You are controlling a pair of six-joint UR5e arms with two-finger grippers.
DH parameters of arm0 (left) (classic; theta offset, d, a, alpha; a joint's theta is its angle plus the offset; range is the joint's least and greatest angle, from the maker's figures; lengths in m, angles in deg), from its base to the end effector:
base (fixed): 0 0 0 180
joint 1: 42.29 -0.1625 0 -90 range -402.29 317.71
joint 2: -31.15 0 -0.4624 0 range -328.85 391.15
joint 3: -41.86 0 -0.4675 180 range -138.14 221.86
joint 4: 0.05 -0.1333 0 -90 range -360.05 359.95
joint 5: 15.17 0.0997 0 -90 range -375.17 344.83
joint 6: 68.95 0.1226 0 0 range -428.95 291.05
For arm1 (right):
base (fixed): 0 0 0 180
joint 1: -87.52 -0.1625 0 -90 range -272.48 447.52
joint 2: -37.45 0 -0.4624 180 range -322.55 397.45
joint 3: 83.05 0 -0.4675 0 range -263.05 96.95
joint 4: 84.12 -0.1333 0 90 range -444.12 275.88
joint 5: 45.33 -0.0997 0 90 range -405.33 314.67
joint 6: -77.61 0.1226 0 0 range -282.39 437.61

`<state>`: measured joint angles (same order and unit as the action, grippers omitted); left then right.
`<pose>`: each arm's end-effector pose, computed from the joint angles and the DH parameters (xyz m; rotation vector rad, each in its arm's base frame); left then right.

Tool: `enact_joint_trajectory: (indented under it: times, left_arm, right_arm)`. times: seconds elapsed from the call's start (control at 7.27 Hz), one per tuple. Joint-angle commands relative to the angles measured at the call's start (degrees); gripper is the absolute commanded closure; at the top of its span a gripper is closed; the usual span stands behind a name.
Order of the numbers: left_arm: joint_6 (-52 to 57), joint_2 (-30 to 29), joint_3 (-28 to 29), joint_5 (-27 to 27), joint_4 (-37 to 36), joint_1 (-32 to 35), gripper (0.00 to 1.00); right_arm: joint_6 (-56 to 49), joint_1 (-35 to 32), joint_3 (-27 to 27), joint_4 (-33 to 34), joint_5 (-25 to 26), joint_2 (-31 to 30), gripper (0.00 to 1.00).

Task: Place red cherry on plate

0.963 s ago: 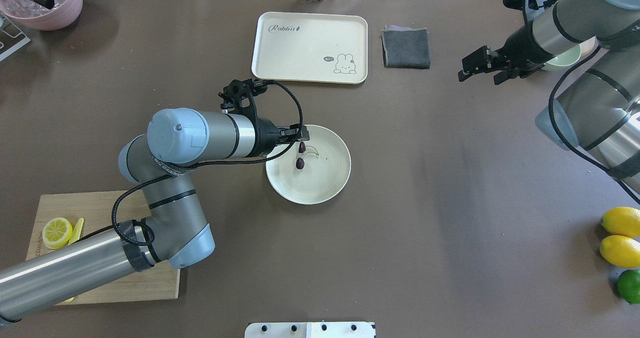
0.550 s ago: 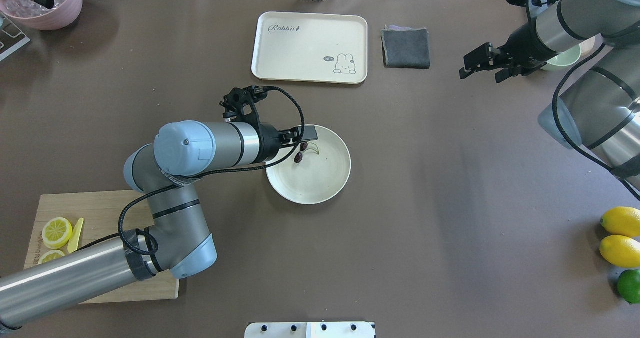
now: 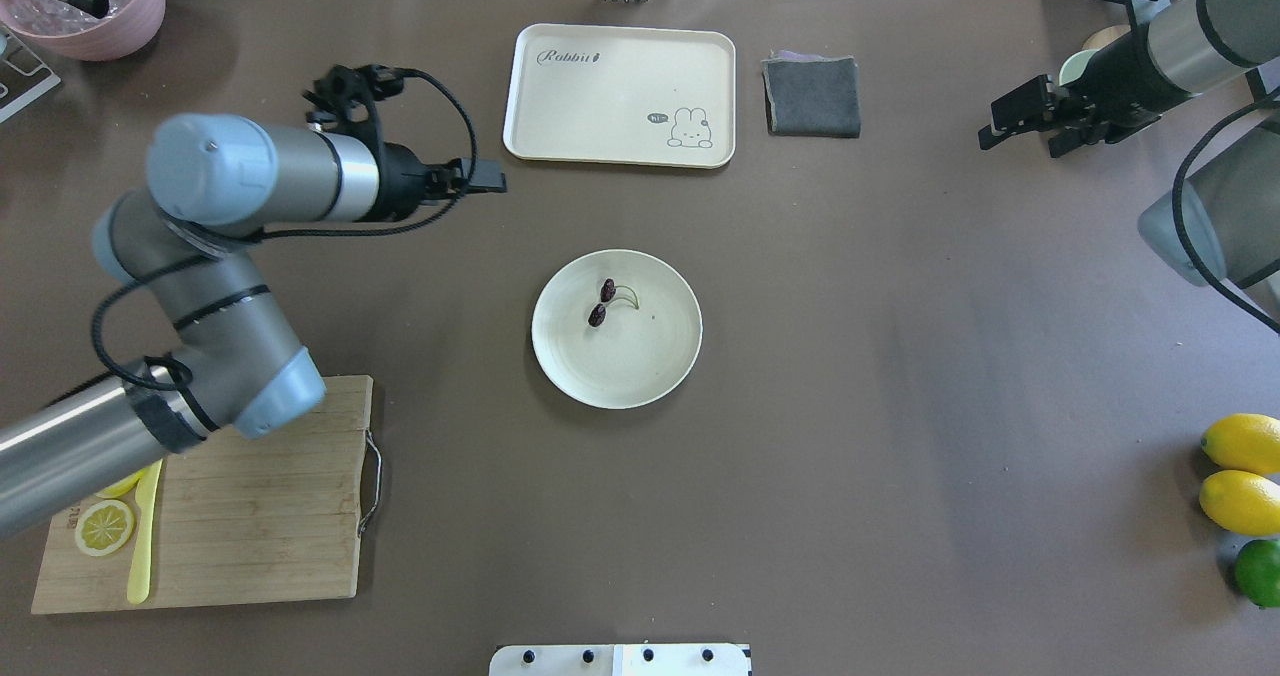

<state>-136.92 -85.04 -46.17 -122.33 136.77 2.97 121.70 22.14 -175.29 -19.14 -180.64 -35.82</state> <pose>0.4755 -0.6179 0.3294 0.4649 1.1677 -0.1651 -0.2525 -0.6618 0.4461 0.1754 -1.0254 0.0052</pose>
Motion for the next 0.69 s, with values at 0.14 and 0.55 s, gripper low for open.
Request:
enact_joint_trajectory:
  times: [0.14,0.55]
  left_arm:
    - [34.7,13.58,-1.26,-13.93,-0.76,19.37,0.02]
    - [46.44,22.21,0.14,-12.91,-0.06,27.24,0.02]
  right_arm:
    - [-17.9,-6.75,0.39,7.94,0.74,-4.85,0.01]
    - [-30.78,-14.92,0.57,16.82,3.54,-7.59,0.01]
